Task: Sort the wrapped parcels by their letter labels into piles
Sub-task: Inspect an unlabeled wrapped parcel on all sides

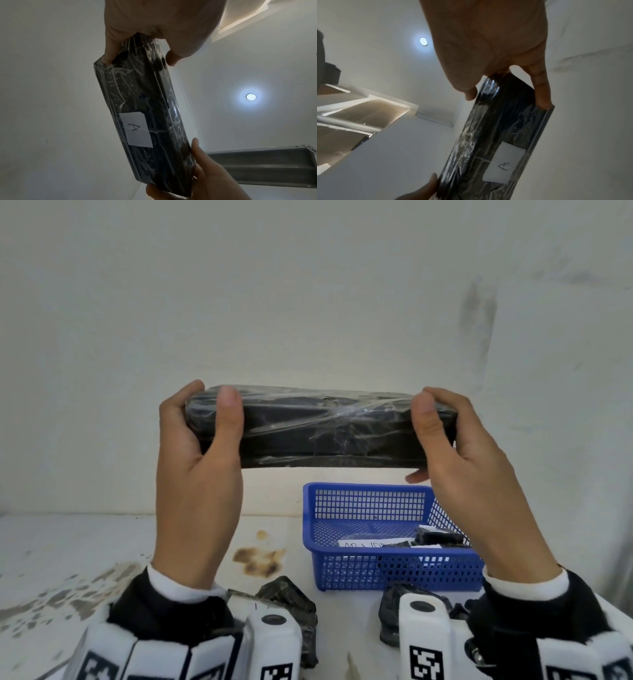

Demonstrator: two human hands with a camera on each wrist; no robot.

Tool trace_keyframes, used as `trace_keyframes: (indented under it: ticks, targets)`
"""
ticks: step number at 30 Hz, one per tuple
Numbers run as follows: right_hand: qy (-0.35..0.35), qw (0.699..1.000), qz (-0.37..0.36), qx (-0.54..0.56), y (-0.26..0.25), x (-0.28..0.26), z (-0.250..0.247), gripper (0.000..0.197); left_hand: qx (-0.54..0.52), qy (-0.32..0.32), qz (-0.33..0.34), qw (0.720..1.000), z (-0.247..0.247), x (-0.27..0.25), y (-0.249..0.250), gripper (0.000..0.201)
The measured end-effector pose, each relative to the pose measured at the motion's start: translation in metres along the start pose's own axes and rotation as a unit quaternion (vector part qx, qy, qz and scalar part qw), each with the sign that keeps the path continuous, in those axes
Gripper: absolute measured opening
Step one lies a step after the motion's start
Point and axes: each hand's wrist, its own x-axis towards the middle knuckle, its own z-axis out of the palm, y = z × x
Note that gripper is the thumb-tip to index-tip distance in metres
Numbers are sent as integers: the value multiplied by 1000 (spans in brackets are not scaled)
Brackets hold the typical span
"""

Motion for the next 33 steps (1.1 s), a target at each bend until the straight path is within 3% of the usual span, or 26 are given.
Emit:
trace_keyframes:
  ticks: [4, 7, 9, 10, 11, 13, 14, 19, 33]
  targets:
    - [7, 998, 6, 57, 3, 1, -1, 69, -2, -12, -19, 1000, -3, 5, 2, 37]
    - [-20, 992, 42, 114, 15, 7, -4, 103, -44, -31, -55, 997, -7, 9, 4, 34]
    - [-32, 986, 62, 153, 21, 12, -7, 128, -68, -47, -76, 994, -8, 11, 4, 42]
    - [-44, 983, 61, 168, 21, 13, -9, 127, -74, -58, -81, 992, -9, 11, 4, 48]
    - [-63, 980, 47, 185, 21, 14, -10, 113, -76, -71, -83, 991, -9, 11, 3, 47]
    - [-94, 973, 6, 211, 19, 13, -13, 82, -70, -103, -73, 990, -11, 12, 2, 29]
    - [-100, 971, -10, 215, 18, 13, -14, 77, -59, -117, -64, 989, -11, 12, 2, 28]
    - [-111, 972, -59, 197, 20, 15, -20, 69, -9, -182, -37, 983, -17, 13, 5, 43]
    - [-44, 992, -67, 94, 12, 7, -7, 79, 43, -117, -32, 992, -15, 13, 1, 35]
